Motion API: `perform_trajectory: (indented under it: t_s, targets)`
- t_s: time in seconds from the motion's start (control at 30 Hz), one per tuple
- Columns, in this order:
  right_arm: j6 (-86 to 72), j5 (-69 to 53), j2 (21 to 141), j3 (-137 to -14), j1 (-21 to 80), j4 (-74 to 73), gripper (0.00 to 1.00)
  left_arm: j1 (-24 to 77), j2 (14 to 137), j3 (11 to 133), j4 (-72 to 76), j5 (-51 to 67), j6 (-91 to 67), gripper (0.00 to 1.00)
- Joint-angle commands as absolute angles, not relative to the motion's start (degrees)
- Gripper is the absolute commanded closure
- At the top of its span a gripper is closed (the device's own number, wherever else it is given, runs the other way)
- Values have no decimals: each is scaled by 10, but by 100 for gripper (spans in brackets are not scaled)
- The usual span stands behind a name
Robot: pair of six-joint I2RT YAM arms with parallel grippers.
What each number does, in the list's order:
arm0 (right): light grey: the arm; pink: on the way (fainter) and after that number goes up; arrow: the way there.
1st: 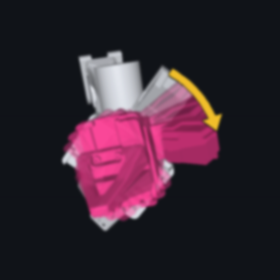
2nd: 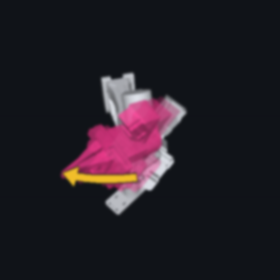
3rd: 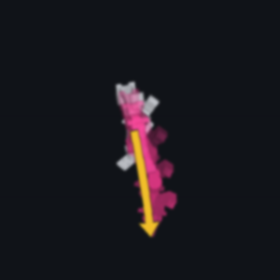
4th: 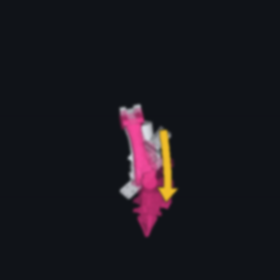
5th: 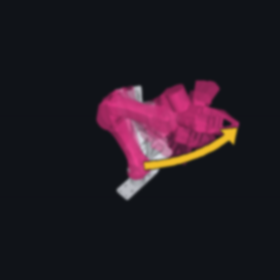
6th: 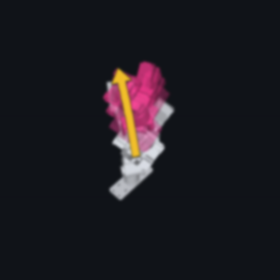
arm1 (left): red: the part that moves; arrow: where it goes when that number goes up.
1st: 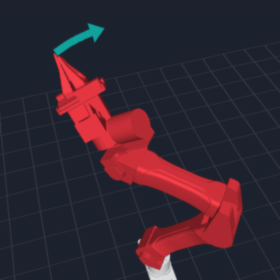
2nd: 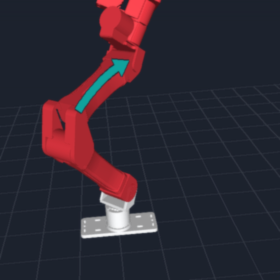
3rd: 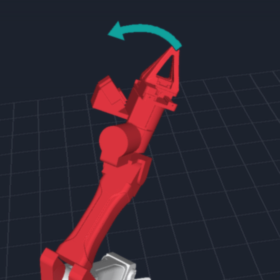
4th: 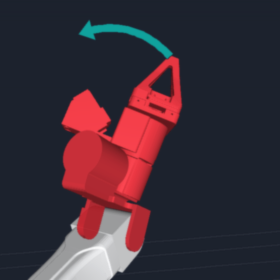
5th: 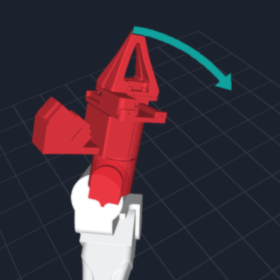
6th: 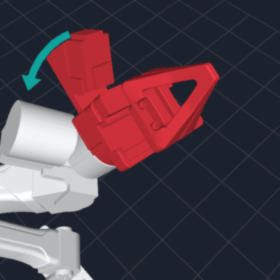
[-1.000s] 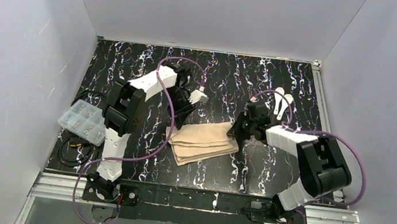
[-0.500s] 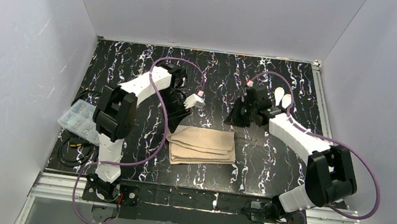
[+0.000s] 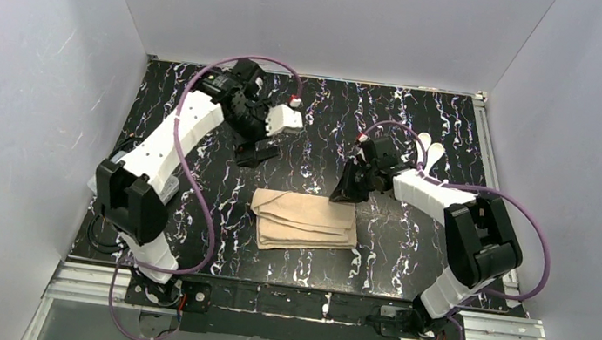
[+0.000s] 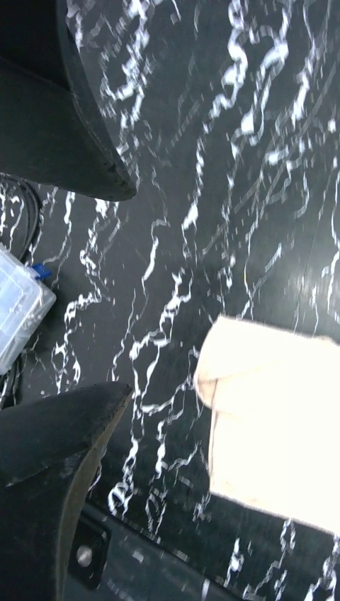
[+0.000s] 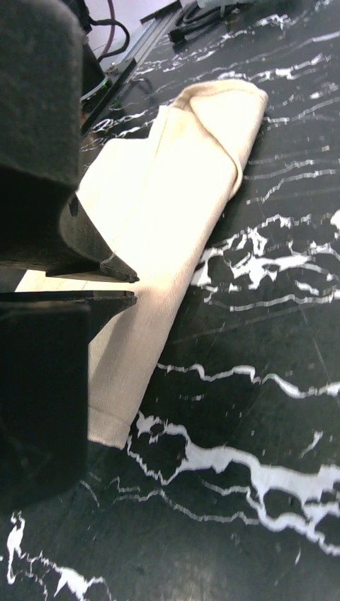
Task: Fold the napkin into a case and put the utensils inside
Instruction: Rotate the 2/3-rectangle-folded napkin at the center of the board, then pick up the 2/3-rectangle-folded napkin from the center of the board.
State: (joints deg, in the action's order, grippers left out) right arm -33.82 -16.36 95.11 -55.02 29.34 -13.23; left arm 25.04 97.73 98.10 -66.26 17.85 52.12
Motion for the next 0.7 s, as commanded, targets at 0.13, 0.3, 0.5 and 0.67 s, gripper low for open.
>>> perform_trajectory:
  t_s: [0.13,0.3,0.5,0.67]
  targets:
    - [-305,-193,922,-578,347,-79,82,220,928,950,-635,240,528,2]
    - [-303,-220,969,-604,388,-44,83,245,789,726,-535,316,641,2]
    - [-317,-253,1023,-642,416,-5,85,313,709,555,-443,327,704,8]
    - [-327,-265,1062,-643,434,37,86,367,687,463,-366,306,726,17]
